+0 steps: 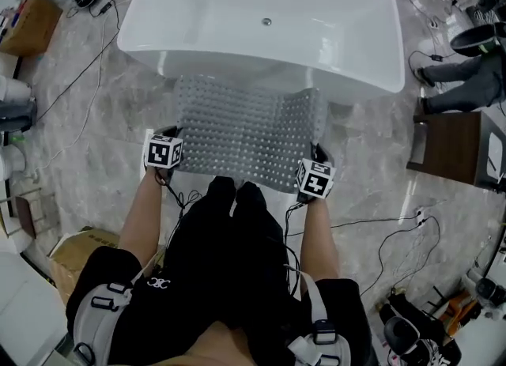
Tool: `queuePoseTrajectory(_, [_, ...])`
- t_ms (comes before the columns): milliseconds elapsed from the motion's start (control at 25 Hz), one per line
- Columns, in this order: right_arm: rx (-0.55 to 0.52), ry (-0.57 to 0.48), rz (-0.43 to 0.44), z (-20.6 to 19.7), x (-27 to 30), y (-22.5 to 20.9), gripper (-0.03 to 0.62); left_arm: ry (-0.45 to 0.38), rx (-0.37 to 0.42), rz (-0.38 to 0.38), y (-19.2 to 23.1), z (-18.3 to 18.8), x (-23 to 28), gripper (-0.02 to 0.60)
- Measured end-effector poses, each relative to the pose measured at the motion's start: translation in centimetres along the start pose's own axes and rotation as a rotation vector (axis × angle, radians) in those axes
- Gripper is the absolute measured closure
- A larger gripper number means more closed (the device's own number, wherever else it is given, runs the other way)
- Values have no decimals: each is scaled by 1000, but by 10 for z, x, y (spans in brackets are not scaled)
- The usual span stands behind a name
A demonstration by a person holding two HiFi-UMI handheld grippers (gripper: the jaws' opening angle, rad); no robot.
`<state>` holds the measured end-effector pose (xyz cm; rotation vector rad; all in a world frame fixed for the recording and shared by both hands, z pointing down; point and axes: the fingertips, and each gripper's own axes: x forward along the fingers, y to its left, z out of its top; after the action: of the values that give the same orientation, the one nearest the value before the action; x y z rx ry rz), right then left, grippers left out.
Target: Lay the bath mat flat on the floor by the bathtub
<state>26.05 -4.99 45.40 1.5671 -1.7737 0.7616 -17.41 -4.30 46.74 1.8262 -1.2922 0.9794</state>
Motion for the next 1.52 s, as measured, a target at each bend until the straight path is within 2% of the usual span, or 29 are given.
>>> queuePoseTrajectory(360, [-55,131,18,-72,97,-6,531,69,21,-2,-11,-44,95,546])
queuePoseTrajectory(640, [-61,151,3,-120,192,-17,531,88,67,-16,-21,-70,194,546])
queuePoseTrajectory(880, [-14,204,-7,-159,263,-19,531,120,1,-48,-11,-88,281,546])
queuePoseTrajectory(1040, [-53,231,-10,-186,311,-21,531,159,-37,-56,1,-112,335,546])
queuePoseTrajectory(1280, [-103,273,-35,-222,357,-29,531,204,-32,-91,1,-147,392,545])
queuePoseTrajectory(1520, [-129,276,-21,-245,402,-26,522,205,-79,-40,28,-159,430,543])
